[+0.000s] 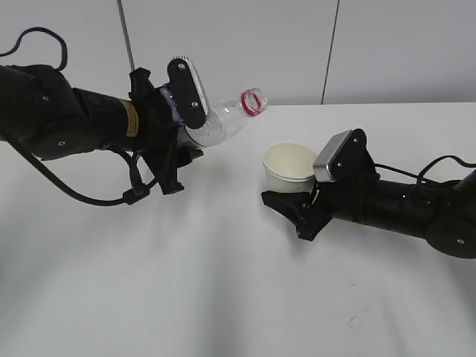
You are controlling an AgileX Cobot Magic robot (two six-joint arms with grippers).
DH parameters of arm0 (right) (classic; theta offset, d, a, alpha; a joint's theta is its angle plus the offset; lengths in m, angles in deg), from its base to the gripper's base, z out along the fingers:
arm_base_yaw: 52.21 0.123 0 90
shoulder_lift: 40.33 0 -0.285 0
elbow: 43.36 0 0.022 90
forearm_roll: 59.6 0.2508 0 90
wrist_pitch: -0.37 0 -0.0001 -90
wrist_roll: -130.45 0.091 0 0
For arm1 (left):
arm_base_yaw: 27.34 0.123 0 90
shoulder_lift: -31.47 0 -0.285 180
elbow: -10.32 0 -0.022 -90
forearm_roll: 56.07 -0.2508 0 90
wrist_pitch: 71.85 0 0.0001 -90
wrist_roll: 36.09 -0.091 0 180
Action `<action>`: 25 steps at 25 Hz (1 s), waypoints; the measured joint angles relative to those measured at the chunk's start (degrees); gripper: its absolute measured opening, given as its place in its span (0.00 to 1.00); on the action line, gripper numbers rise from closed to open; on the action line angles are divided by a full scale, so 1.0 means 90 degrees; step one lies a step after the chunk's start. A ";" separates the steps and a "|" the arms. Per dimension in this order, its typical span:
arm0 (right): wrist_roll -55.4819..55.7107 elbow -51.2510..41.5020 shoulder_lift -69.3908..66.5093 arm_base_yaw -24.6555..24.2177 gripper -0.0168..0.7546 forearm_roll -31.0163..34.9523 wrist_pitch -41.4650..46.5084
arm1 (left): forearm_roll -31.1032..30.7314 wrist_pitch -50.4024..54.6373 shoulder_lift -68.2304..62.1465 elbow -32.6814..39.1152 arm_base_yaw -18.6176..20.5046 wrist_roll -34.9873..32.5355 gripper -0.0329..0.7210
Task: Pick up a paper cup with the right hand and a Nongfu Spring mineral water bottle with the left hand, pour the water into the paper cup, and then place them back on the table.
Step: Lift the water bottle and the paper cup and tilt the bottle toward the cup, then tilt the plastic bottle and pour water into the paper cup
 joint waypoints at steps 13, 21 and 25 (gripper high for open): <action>0.0040 0.0319 0.0000 0.0208 0.70 0.0009 0.0500 | -0.0826 0.0806 0.0000 -0.0350 -0.0059 0.0000 0.59; 0.0139 0.0372 0.0000 0.0223 0.70 0.0009 0.0583 | -0.1468 0.0915 0.0000 -0.0409 -0.0135 0.0000 0.59; 0.0211 0.0372 0.0000 0.0223 0.70 -0.0050 0.0583 | -0.1774 0.0998 0.0000 -0.0409 -0.0280 0.0000 0.59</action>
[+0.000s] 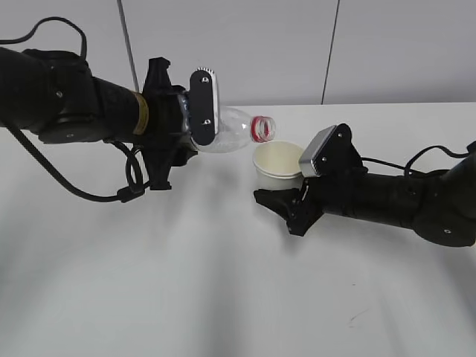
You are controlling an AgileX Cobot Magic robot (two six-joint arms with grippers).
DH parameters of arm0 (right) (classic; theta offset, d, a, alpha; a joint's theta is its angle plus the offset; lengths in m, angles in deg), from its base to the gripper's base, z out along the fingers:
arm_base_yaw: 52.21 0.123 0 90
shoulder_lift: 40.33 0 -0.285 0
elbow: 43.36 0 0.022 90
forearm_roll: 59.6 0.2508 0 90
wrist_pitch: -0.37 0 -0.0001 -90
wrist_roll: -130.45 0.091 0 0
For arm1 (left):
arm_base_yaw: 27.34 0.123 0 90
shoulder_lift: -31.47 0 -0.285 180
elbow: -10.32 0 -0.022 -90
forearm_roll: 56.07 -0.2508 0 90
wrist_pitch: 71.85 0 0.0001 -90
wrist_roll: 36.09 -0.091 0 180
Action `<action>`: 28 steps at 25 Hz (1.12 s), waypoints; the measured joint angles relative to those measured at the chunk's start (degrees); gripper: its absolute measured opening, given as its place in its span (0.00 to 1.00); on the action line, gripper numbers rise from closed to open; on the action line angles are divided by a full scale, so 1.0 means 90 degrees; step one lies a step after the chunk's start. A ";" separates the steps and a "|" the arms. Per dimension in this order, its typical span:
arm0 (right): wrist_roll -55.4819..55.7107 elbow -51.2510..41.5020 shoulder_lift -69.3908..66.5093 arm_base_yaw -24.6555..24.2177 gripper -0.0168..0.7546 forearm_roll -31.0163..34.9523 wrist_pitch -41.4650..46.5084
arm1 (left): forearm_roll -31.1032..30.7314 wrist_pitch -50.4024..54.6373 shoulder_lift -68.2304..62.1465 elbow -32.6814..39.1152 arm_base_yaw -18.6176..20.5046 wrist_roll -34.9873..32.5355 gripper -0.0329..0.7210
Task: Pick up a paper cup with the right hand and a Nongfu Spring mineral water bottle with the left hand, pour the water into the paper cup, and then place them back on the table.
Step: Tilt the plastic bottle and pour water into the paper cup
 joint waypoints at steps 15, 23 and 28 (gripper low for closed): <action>0.0208 0.0000 0.0000 0.0000 0.70 -0.0760 -0.0085 | -0.0743 0.0342 0.0000 0.0000 -0.0031 -0.0006 0.59; 0.0423 0.0000 0.0000 0.0000 0.70 -0.1068 -0.0129 | -0.1196 0.0409 0.0000 0.0000 -0.0031 -0.0006 0.59; 0.0551 0.0000 0.0000 0.0000 0.70 -0.1179 -0.0134 | -0.1315 0.0416 0.0000 0.0000 -0.0036 -0.0021 0.59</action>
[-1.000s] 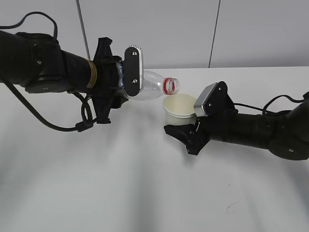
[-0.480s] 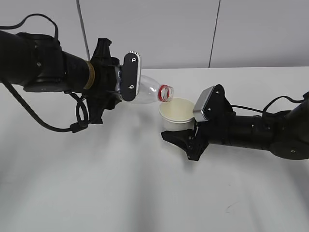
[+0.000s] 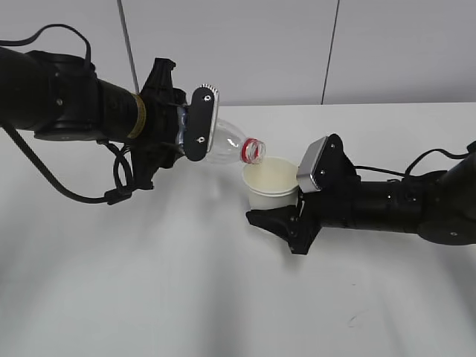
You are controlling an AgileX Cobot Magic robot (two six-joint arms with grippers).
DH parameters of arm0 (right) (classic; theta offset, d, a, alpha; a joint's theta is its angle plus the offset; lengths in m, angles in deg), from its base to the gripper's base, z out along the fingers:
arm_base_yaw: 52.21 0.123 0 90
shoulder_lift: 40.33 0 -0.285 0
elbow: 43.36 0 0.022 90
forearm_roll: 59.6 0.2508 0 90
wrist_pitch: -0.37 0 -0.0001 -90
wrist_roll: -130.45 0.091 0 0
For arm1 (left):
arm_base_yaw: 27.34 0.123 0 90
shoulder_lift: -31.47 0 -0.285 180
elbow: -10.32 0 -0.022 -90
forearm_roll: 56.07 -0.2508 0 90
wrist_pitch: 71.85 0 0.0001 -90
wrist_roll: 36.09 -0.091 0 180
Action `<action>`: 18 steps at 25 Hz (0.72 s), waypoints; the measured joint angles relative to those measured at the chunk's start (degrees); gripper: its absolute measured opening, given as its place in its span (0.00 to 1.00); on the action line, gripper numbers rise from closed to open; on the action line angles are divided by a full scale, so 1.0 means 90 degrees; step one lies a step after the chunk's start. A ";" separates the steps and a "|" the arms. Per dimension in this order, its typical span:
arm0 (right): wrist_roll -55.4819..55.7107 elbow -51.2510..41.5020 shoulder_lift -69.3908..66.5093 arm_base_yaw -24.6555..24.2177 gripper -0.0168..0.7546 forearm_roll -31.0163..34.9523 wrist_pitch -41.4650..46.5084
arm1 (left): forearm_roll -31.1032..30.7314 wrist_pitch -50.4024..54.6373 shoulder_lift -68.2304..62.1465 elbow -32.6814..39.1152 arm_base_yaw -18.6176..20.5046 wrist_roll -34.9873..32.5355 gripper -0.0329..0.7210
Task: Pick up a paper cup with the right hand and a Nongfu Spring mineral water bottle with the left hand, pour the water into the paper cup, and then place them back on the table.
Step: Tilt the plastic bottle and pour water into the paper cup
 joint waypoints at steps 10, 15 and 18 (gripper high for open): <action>0.0098 0.0000 0.0000 0.0000 0.70 -0.0324 0.0000 | -0.0356 0.0164 0.0000 0.0000 -0.0048 0.0000 0.59; 0.0184 0.0000 0.0000 0.0000 0.70 -0.0380 0.0000 | -0.0564 0.0215 0.0000 0.0000 -0.0048 -0.0006 0.59; 0.0211 0.0003 0.0005 0.0000 0.70 -0.0456 0.0000 | -0.0572 0.0246 0.0000 -0.0036 -0.0048 -0.0006 0.59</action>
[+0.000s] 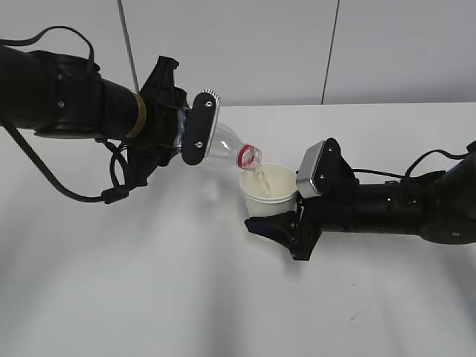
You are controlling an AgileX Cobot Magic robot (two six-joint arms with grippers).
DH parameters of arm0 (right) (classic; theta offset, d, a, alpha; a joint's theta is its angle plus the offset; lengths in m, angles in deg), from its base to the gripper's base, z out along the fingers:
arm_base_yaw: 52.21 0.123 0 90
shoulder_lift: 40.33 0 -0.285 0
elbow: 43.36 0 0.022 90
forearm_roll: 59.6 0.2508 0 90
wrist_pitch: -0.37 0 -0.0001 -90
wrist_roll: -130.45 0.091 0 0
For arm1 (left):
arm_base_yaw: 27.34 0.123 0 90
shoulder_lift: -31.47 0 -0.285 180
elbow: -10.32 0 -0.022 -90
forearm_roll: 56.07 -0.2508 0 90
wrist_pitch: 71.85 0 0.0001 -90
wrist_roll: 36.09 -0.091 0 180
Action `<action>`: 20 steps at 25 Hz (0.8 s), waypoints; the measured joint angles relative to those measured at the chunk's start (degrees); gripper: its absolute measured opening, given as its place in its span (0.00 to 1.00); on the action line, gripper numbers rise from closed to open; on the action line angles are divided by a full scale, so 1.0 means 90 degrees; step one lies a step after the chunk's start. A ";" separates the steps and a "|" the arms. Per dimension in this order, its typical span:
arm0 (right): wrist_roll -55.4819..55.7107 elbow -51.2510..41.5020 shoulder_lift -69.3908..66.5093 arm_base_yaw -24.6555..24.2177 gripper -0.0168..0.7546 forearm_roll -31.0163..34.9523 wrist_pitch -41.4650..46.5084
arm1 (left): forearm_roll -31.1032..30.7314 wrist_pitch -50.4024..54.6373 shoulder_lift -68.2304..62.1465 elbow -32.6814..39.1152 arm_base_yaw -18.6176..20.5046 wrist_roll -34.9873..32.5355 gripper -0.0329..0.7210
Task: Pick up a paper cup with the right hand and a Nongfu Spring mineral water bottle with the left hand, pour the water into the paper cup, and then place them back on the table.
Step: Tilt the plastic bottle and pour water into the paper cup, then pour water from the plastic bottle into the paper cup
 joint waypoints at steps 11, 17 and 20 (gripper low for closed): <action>0.0052 0.0011 0.0000 0.0000 0.70 -0.0034 0.0000 | -0.0223 0.0047 0.0000 -0.0190 0.0000 0.0000 0.59; 0.0052 0.0011 0.0000 0.0000 0.70 -0.0034 0.0000 | -0.0416 0.0047 0.0000 -0.0190 0.0000 -0.0006 0.59; 0.0052 0.0011 0.0000 0.0000 0.70 -0.0034 0.0000 | -0.0490 0.0047 0.0000 -0.0190 0.0000 -0.0012 0.59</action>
